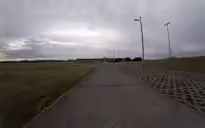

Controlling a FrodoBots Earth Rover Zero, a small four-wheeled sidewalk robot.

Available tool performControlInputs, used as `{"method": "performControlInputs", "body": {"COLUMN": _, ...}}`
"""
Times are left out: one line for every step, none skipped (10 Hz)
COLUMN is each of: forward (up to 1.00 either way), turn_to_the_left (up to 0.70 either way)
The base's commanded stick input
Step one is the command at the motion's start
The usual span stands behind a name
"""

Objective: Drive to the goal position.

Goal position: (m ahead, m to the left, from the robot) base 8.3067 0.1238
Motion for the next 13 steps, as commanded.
{"method": "performControlInputs", "body": {"forward": 1.00, "turn_to_the_left": 0.00}}
{"method": "performControlInputs", "body": {"forward": 1.00, "turn_to_the_left": 0.00}}
{"method": "performControlInputs", "body": {"forward": 1.00, "turn_to_the_left": 0.00}}
{"method": "performControlInputs", "body": {"forward": 1.00, "turn_to_the_left": 0.00}}
{"method": "performControlInputs", "body": {"forward": 1.00, "turn_to_the_left": 0.00}}
{"method": "performControlInputs", "body": {"forward": 1.00, "turn_to_the_left": 0.00}}
{"method": "performControlInputs", "body": {"forward": 1.00, "turn_to_the_left": 0.00}}
{"method": "performControlInputs", "body": {"forward": 1.00, "turn_to_the_left": 0.00}}
{"method": "performControlInputs", "body": {"forward": 1.00, "turn_to_the_left": 0.00}}
{"method": "performControlInputs", "body": {"forward": 1.00, "turn_to_the_left": 0.00}}
{"method": "performControlInputs", "body": {"forward": 1.00, "turn_to_the_left": 0.00}}
{"method": "performControlInputs", "body": {"forward": 1.00, "turn_to_the_left": 0.00}}
{"method": "performControlInputs", "body": {"forward": 1.00, "turn_to_the_left": 0.00}}
